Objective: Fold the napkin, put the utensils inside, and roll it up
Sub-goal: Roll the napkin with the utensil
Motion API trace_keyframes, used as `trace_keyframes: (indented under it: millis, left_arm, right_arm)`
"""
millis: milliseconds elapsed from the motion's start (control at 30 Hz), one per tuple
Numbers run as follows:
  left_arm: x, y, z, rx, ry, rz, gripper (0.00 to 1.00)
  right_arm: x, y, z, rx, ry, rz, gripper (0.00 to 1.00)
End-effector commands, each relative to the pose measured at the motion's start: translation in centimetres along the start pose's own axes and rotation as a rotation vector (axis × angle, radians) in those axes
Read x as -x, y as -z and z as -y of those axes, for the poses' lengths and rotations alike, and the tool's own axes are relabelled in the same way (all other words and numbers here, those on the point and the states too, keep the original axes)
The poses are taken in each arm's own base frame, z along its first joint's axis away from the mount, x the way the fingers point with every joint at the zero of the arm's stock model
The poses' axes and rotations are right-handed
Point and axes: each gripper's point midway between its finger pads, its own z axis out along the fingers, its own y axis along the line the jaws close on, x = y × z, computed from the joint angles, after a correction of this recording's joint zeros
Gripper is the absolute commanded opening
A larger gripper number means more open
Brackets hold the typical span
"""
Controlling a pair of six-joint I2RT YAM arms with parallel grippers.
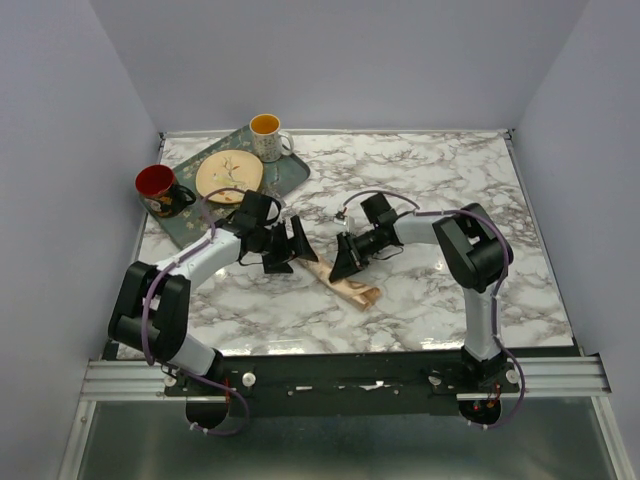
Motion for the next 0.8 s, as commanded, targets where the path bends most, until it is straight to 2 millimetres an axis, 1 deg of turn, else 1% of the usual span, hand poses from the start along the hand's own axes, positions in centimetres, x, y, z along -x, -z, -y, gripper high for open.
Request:
trace_keyframes:
  millis: [0,67,100,133,167,233,433,567,667,767]
  left_arm:
    - [-1.3,-1.3,1.5,-0.064,-0.009,-0.047,0.91]
    - [-1.5,-1.6,1.8,-0.067,-0.013,-0.058,0.9]
    - [-1.7,-1.8,1.8,-0.064,-0.015,-0.064,0.9]
    - [-1.8,-2.0,2.1,-0.067,-0.024,-0.07,0.9]
    - [-1.9,-2.1,2.2,-0.065,-0.023,-0.074,0.9]
    - [-2.1,-2.4,2.4,-0.063,-0.027,-0.082,0.89]
    - [-2.3,-2.7,3.0,-0.074,-0.043,-0.096,0.88]
    - [-2.1,-2.9,3.0,-0.065,-0.04,-0.088,0.86]
    - [-1.6,-2.7,3.7,-0.076,-0.046,-0.075,0.86]
    - [-1.4,-2.8,4.2,-0.087,-0.036,-0.079,0.86]
  right_arm:
    - [-0.4,0.7,2.9,-0.142,-0.001,-0.011,0.41]
    - [-0.2,1.4,3.1,-0.187,0.007,-0.014,0.44]
    - [0.3,1.7,3.1,-0.208,0.018,-0.008,0.47]
    - [0.5,2.0,3.5,-0.246,0.032,-0.006,0.48]
    - [0.5,2.5,3.2,-0.256,0.031,-0.009,0.5]
    - [1.2,3.2,3.5,-0.302,0.041,0.002,0.51]
    - [2.0,4.5,1.6,-0.322,0.071,0.038,0.53]
    - [2.0,4.6,1.1,-0.314,0.061,0.043,0.54]
    - [1.6,4.8,1.6,-0.349,0.04,0.042,0.54]
    - [1.2,5.0,1.7,-0.367,0.038,0.044,0.54]
